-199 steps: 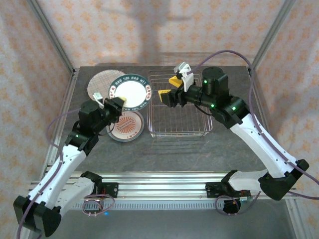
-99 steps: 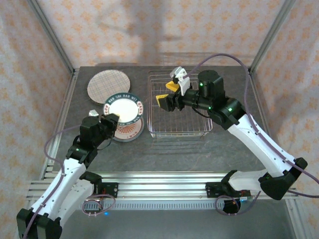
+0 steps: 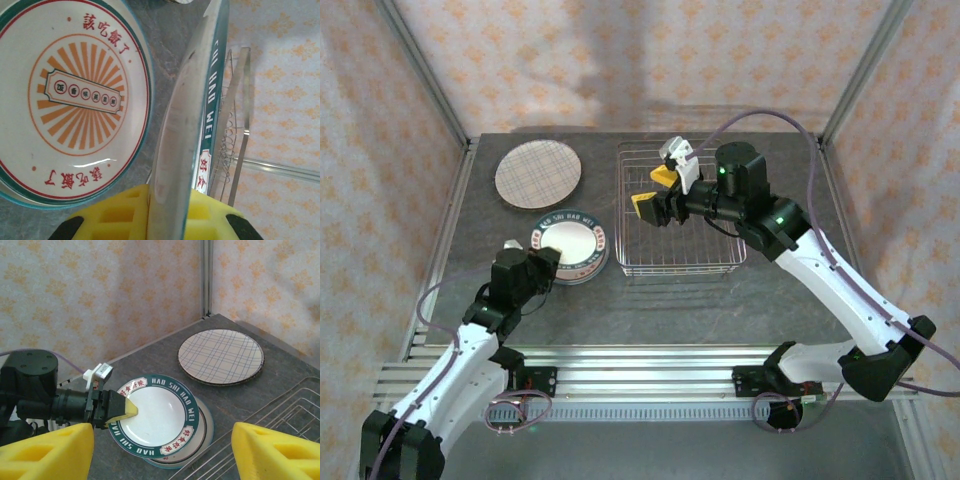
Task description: Unload the plates from the dish rack
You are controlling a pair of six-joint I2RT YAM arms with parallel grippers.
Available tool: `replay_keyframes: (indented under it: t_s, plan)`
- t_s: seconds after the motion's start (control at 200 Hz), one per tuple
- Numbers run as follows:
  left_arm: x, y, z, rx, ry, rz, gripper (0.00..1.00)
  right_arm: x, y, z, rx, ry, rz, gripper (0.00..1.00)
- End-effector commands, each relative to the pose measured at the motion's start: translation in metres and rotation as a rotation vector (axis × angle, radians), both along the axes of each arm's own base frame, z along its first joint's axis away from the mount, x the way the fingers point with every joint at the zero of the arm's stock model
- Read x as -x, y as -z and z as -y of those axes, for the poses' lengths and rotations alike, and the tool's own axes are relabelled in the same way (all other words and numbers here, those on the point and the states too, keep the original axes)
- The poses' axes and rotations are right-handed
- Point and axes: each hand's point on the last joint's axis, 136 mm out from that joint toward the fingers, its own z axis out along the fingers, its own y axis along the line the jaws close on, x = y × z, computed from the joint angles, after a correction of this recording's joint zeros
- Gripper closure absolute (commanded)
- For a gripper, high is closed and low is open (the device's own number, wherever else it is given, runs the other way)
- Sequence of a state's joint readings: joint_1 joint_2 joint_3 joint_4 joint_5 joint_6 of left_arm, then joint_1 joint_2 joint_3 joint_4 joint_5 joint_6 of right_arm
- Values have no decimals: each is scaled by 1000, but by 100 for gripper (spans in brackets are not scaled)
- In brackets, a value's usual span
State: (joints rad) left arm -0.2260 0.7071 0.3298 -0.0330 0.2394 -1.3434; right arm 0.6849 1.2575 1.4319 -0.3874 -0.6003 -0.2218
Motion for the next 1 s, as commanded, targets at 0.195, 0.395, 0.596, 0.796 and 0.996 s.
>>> replay_keyframes:
  t_s: [0.195,0.395,0.596,0.796,0.996]
  plan:
    - [-15,4,-6,18,-51,61,88,5,0,-5,-24,-33,-3,27]
    - [-18,17,-8,16,-63,48,87,5,2,-5,-23,-32,-9,27]
    - [-23,26,-8,10,-52,34,86,6,2,-6,-23,-34,-11,27]
    - [-28,33,-8,12,-49,18,86,7,0,-6,-31,-40,-15,27]
    - [-31,38,-8,11,-46,11,86,8,2,-7,-33,-48,-25,27]
